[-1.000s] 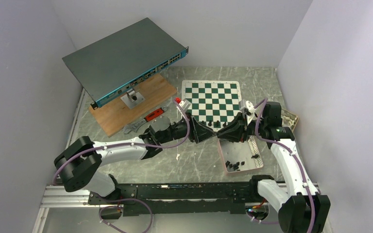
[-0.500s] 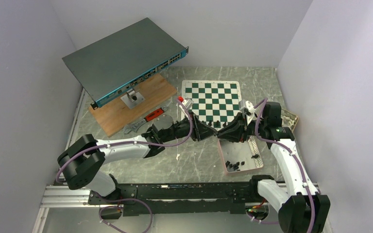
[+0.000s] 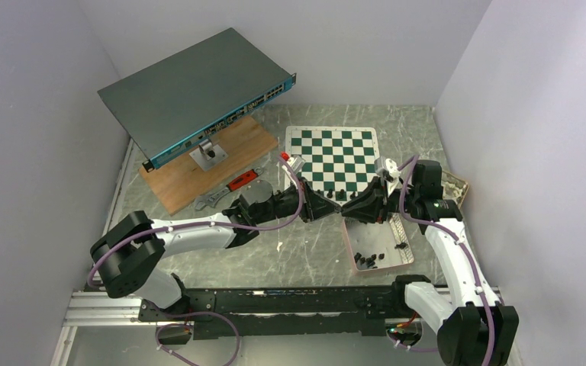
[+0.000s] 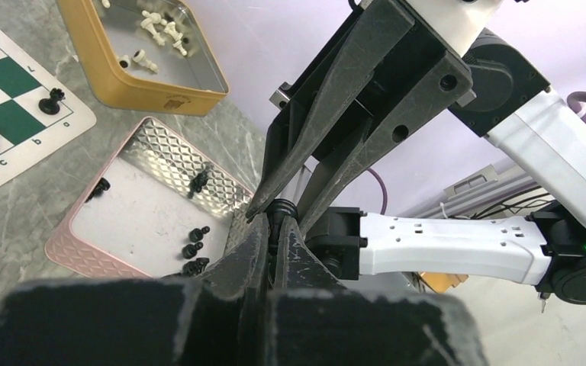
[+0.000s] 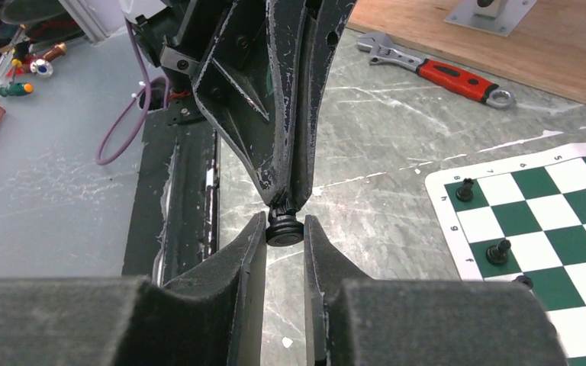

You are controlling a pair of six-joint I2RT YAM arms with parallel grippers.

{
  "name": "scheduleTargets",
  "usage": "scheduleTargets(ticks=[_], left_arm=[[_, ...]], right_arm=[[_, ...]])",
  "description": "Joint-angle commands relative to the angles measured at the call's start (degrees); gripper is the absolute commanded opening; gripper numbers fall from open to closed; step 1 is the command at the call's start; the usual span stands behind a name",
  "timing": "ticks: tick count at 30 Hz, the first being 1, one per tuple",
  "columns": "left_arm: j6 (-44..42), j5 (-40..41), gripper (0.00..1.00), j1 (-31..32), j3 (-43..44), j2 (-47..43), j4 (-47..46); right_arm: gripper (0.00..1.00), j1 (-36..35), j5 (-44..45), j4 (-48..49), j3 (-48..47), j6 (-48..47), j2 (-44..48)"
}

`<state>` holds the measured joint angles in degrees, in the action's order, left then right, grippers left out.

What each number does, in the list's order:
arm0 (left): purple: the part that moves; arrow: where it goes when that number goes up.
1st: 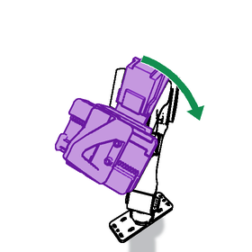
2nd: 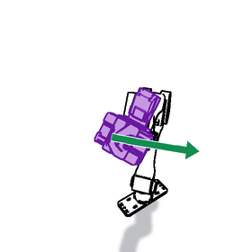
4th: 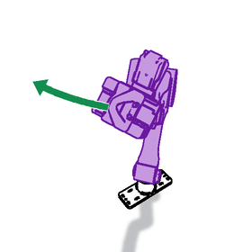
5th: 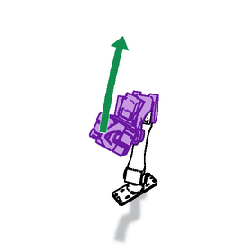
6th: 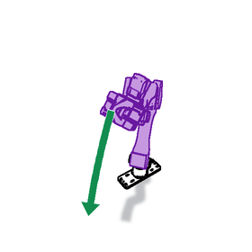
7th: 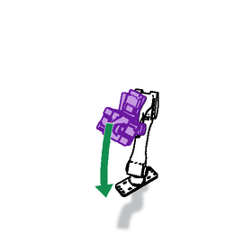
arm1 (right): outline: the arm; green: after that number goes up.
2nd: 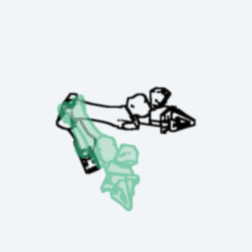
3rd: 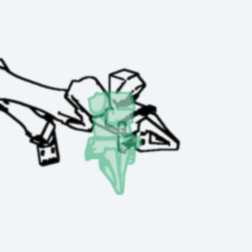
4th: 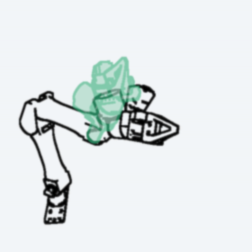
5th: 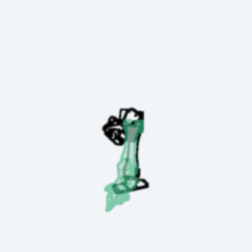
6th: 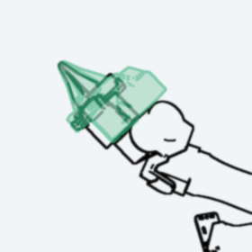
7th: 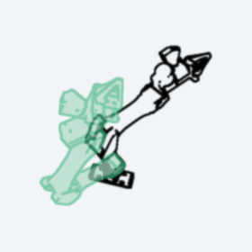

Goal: Set up the chess pieces on the board

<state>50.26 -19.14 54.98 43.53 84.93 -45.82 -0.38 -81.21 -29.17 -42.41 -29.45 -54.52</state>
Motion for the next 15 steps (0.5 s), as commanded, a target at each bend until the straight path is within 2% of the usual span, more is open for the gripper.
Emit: scheduleTargets(ticks=[1,4,6,8,10,15], left_arm=[[-3.11,0.92,0.00,0.32,2.21,-2.13,2.28],[-6.80,3.78,0.00,0.17,2.67,-4.86,10.12],[-9.90,6.79,0.00,0.05,3.06,-7.05,16.80],[-12.64,10.30,0.00,-0.12,3.49,-9.15,24.65],[-15.16,14.63,0.00,-0.37,4.33,-10.55,31.69],[-20.09,24.72,0.00,-0.75,11.48,-8.43,50.18]], right_arm=[[0.10,0.12,-1.64,-2.69,-0.67,-4.63,0.82],[0.59,1.35,-0.92,-9.02,-2.20,-12.72,0.95],[0.79,2.20,1.06,-12.56,-3.42,-16.40,1.12],[0.85,2.80,4.26,-14.00,-4.54,-17.52,1.51],[0.90,3.60,7.98,-12.33,-5.01,-14.60,1.88],[0.91,5.25,15.58,-5.23,-3.91,-5.58,2.31]])
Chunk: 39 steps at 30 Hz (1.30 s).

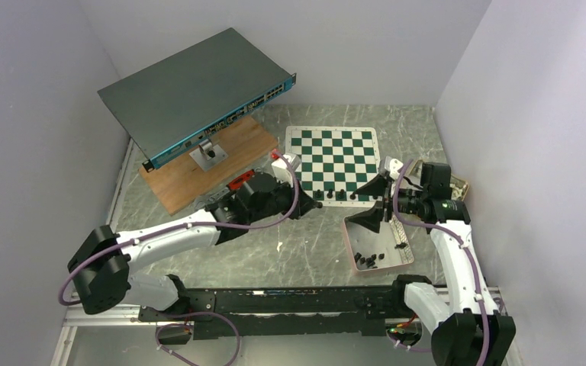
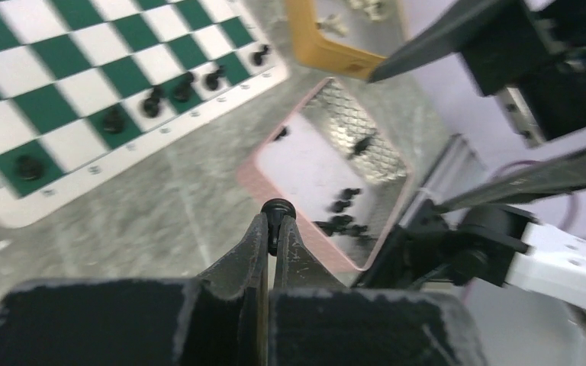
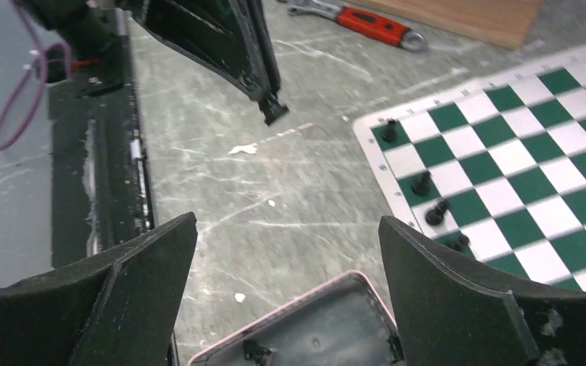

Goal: Set up the chess pieces on the board

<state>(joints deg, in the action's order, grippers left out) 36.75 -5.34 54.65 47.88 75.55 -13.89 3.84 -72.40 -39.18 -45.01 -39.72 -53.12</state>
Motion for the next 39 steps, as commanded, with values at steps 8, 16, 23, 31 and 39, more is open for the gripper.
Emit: scheduleTargets(ticks=[8,16,23,31,39], left_arm=[[-10.11,21.77,0.00,-0.42,28.22,16.59,41.49],[-14.84,18.78,0.00,-3.14,39.57,28.82,46.21],[-17.92,15.10,0.00,-5.29,46.56,36.32,47.55],[-20.10,13.35,0.00,-6.24,51.51,41.84,48.89],[-21.31,12.56,0.00,-6.81,54.87,45.97,50.65]], right_arm=[[0.92,1.85,9.17,7.49,-0.55,7.37,0.78],[0.92,2.43,10.29,8.32,-0.29,8.24,0.59],[0.93,2.65,10.69,8.51,-0.30,8.34,0.30],[0.93,2.78,10.79,8.33,-0.40,8.05,-0.13],[0.93,2.85,10.97,8.07,-0.46,7.73,-0.40]])
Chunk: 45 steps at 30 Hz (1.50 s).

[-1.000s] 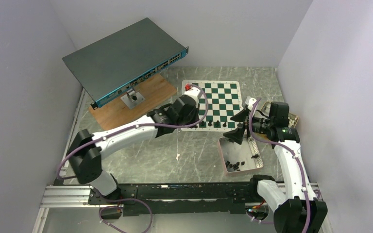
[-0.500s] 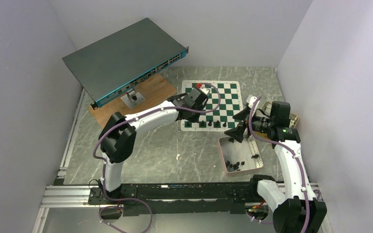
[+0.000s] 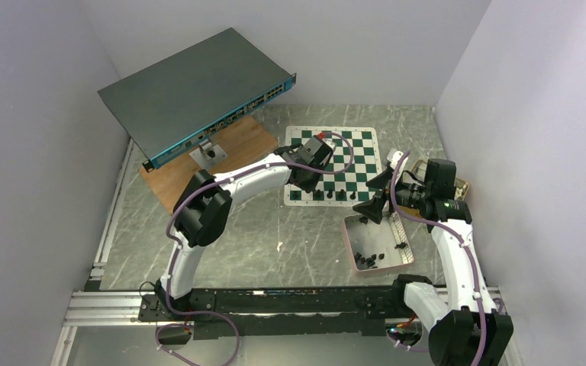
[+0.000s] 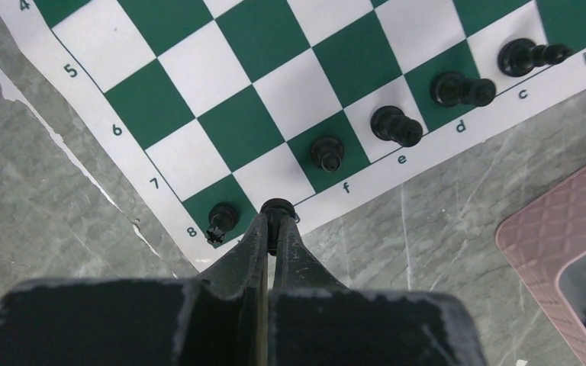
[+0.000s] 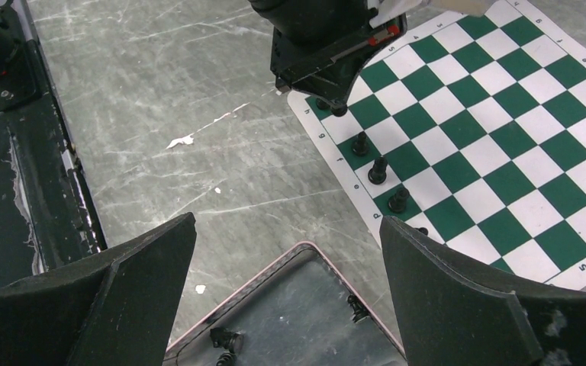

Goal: Set up the chess pieces on the board

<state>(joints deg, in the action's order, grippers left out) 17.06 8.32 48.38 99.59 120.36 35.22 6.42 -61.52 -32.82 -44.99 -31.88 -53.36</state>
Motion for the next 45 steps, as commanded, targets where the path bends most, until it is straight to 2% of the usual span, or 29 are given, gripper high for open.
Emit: scheduleTargets(ticks=[1,36,45], left_arm=[[-1.75,-1.25,0.00,-0.60,3.30,1.46,1.71],[-3.18,-3.51,0.09,-1.36,7.01,7.04,3.89],[-3.28,-3.63,0.16,-1.39,7.28,7.74,4.14]], right_arm=[[0.93,0.27,0.08,1.70,-0.47,-0.11,-0.18],[0.94,0.53,0.31,1.62,-0.50,-0.20,0.01],[0.94,0.66,0.26,1.53,-0.46,-0.21,0.01]])
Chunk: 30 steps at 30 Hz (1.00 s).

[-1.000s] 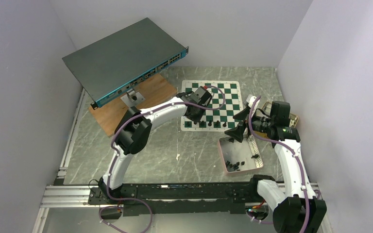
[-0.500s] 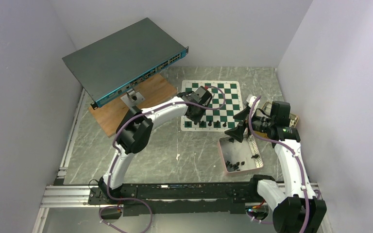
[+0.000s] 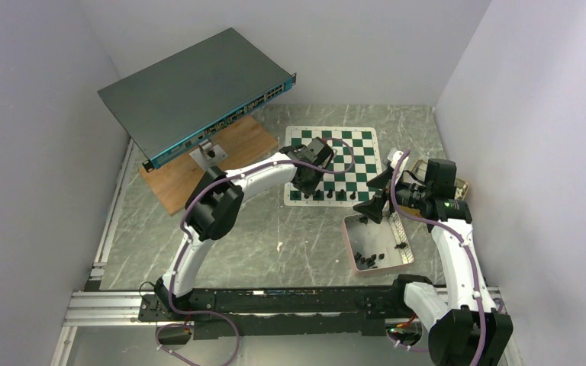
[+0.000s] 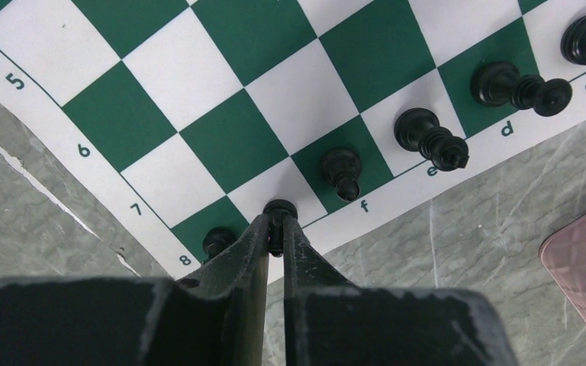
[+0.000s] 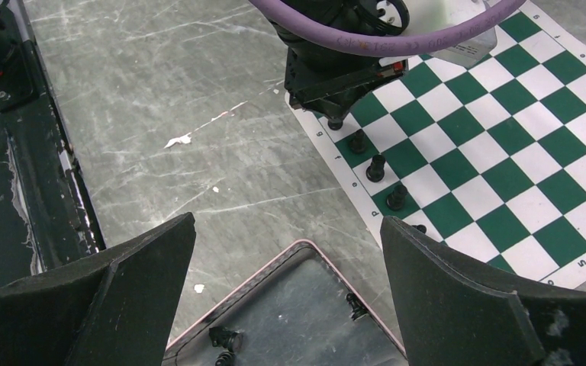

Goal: Set up the chess pieces on the board

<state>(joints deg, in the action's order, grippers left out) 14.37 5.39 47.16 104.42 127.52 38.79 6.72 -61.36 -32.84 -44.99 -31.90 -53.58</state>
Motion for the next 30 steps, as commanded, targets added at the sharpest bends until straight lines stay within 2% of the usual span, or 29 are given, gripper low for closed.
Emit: scheduleTargets(ticks=[1,14,19,26,30], left_arm=[[-0.64,-0.64,0.18,-0.17,2.53,0.66,0.67],[-0.83,0.00,0.33,-0.49,4.64,0.60,1.85],[-1.08,-0.47,0.38,-0.49,5.12,-2.14,1.67],[-2.20,-3.62,0.42,-0.95,-3.88,-15.15,-4.64],[-3.69,-8.02,0.52,-0.96,-13.66,-26.07,-11.47]], right_arm=[[0.94,0.32,0.10,1.55,-0.49,-0.23,0.19],[0.94,0.49,0.10,1.46,-0.49,-0.27,0.23],[0.94,0.49,0.03,1.06,-0.59,-0.80,0.14],[0.94,0.56,-4.33,-5.89,-1.66,-9.54,-0.22],[0.95,1.20,-7.17,-11.64,-2.42,-17.66,-0.36]])
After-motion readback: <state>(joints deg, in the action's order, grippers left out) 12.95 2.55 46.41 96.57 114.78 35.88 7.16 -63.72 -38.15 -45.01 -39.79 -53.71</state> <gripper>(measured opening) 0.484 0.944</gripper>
